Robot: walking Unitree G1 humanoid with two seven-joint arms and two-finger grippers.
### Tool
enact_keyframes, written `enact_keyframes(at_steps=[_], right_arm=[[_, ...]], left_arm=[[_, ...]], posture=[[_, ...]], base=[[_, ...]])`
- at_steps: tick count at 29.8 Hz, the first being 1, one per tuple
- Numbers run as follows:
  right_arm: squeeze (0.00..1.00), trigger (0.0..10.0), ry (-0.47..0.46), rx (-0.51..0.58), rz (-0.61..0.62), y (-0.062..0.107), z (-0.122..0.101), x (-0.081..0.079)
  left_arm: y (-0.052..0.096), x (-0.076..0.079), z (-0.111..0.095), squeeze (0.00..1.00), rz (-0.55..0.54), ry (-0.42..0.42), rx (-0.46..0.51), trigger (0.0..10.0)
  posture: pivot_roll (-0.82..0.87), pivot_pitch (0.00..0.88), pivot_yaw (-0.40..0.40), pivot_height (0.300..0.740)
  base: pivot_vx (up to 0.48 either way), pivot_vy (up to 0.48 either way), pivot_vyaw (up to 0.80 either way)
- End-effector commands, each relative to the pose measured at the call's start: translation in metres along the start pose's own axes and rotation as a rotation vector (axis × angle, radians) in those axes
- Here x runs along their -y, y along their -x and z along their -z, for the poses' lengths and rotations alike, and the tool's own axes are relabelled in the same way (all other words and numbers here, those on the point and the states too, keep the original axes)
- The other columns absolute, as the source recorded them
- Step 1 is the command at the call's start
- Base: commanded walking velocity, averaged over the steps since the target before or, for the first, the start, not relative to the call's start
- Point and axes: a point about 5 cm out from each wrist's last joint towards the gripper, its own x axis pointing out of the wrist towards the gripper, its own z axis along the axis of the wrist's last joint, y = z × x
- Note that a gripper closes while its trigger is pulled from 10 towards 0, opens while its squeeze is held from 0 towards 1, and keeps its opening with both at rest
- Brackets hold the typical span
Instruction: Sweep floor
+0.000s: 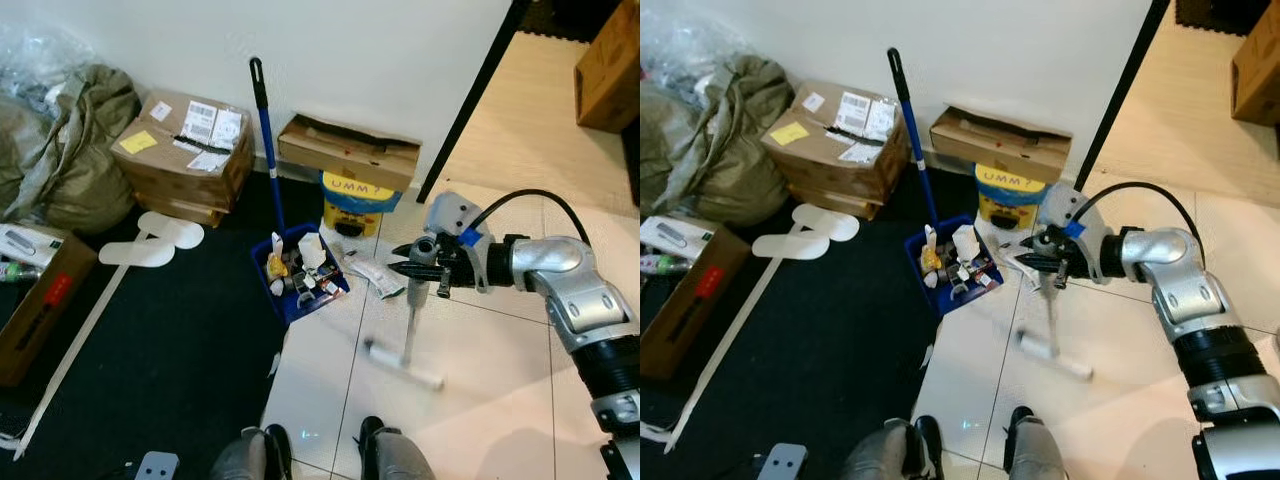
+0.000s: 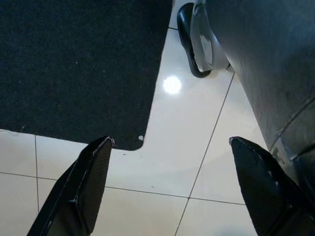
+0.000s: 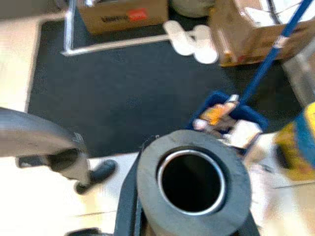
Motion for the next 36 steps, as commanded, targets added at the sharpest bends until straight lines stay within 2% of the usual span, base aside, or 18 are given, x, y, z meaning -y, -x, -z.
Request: enact_keyframes(at_steps=[1, 2, 3, 5, 6, 8, 11, 13, 15, 17, 21, 25, 29, 31, 32, 34, 35, 36], right_arm=[[0.00, 10.0, -0.076, 0.079, -0.023, 0.000, -0.003, -0.004], [0.00, 10.0, -0.093, 0.148, 0.034, 0.002, -0.012, 0.004], [0.00, 10.0, -0.093, 0.148, 0.034, 0.002, -0.012, 0.004], [0.00, 10.0, -0.082, 0.231, 0.190, 0.011, -0.024, 0.025], [0.00, 10.0, -0.082, 0.231, 0.190, 0.011, -0.024, 0.025], [0.00, 10.0, -0.043, 0.274, 0.328, 0.021, -0.032, 0.042], [0.00, 10.0, -0.029, 0.293, 0.394, 0.028, -0.036, 0.049], [0.00, 10.0, 0.007, 0.323, 0.495, 0.043, -0.046, 0.059], [0.00, 10.0, 0.007, 0.323, 0.495, 0.043, -0.046, 0.059], [0.00, 10.0, 0.028, 0.361, 0.569, 0.061, -0.061, 0.067], [0.00, 10.0, 0.064, 0.401, 0.634, 0.073, -0.077, 0.075], [0.00, 10.0, 0.118, 0.413, 0.673, 0.067, -0.080, 0.077], [0.00, 10.0, 0.132, 0.408, 0.680, 0.062, -0.078, 0.077], [0.00, 10.0, 0.193, 0.382, 0.685, 0.040, -0.065, 0.072], [0.00, 10.0, 0.193, 0.382, 0.685, 0.040, -0.065, 0.072], [0.00, 10.0, 0.273, 0.334, 0.711, 0.020, -0.052, 0.067], [0.00, 10.0, 0.273, 0.334, 0.711, 0.020, -0.052, 0.067], [0.00, 10.0, 0.339, 0.304, 0.740, 0.013, -0.047, 0.065]], left_arm=[[0.002, 0.009, 0.015, 0.00, 0.019, 0.017, -0.058, 10.0], [0.002, 0.008, 0.014, 0.00, 0.018, 0.018, -0.058, 10.0], [0.002, 0.008, 0.014, 0.00, 0.018, 0.018, -0.058, 10.0], [0.003, 0.005, 0.015, 0.00, 0.012, 0.021, -0.064, 10.0], [0.003, 0.005, 0.015, 0.00, 0.012, 0.021, -0.064, 10.0], [0.005, 0.000, 0.017, 0.00, 0.005, 0.021, -0.070, 10.0], [0.006, -0.004, 0.018, 0.00, 0.001, 0.023, -0.073, 10.0], [0.008, -0.006, 0.020, 0.00, -0.001, 0.022, -0.080, 10.0], [0.008, -0.006, 0.020, 0.00, -0.001, 0.022, -0.080, 10.0], [0.008, -0.005, 0.021, 0.00, 0.000, 0.021, -0.082, 10.0], [0.007, -0.004, 0.021, 0.00, 0.001, 0.019, -0.081, 10.0], [0.007, -0.003, 0.022, 0.00, 0.002, 0.018, -0.083, 10.0], [0.008, -0.003, 0.022, 0.00, 0.003, 0.017, -0.083, 10.0], [0.010, -0.005, 0.026, 0.00, 0.006, 0.012, -0.089, 10.0], [0.010, -0.005, 0.026, 0.00, 0.006, 0.012, -0.089, 10.0], [0.013, -0.008, 0.031, 0.00, 0.004, 0.002, -0.096, 10.0], [0.013, -0.008, 0.031, 0.00, 0.004, 0.002, -0.096, 10.0], [0.015, -0.010, 0.033, 0.00, 0.000, -0.004, -0.100, 10.0]], posture=[[-0.09, 0.249, 0.033, 0.740], [-0.09, 0.245, 0.036, 0.740], [-0.09, 0.245, 0.036, 0.740], [-0.09, 0.245, 0.036, 0.740], [-0.09, 0.245, 0.036, 0.740], [-0.09, 0.250, 0.040, 0.740], [-0.09, 0.250, 0.042, 0.740], [-0.08, 0.253, 0.045, 0.740], [-0.08, 0.253, 0.045, 0.740], [-0.08, 0.261, 0.049, 0.740], [-0.08, 0.271, 0.049, 0.740], [-0.08, 0.282, 0.053, 0.740], [-0.08, 0.288, 0.056, 0.740], [-0.06, 0.327, 0.073, 0.740], [-0.06, 0.327, 0.073, 0.740], [-0.05, 0.345, 0.082, 0.740], [-0.05, 0.345, 0.082, 0.740], [-0.04, 0.355, 0.088, 0.740]], base=[[0.000, 0.000, 0.00], [0.000, 0.000, 0.00], [0.000, 0.000, 0.00], [0.000, 0.000, 0.00], [0.000, 0.000, 0.00], [0.000, 0.000, 0.00], [0.000, 0.000, 0.00], [0.000, 0.000, 0.00], [0.000, 0.000, 0.00], [0.000, 0.000, 0.00], [0.000, 0.000, 0.00], [0.000, 0.000, 0.00], [0.000, 0.000, 0.00], [0.000, 0.000, 0.00], [0.000, 0.000, 0.00], [0.000, 0.000, 0.00], [0.000, 0.000, 0.00], [0.000, 0.000, 0.00]])
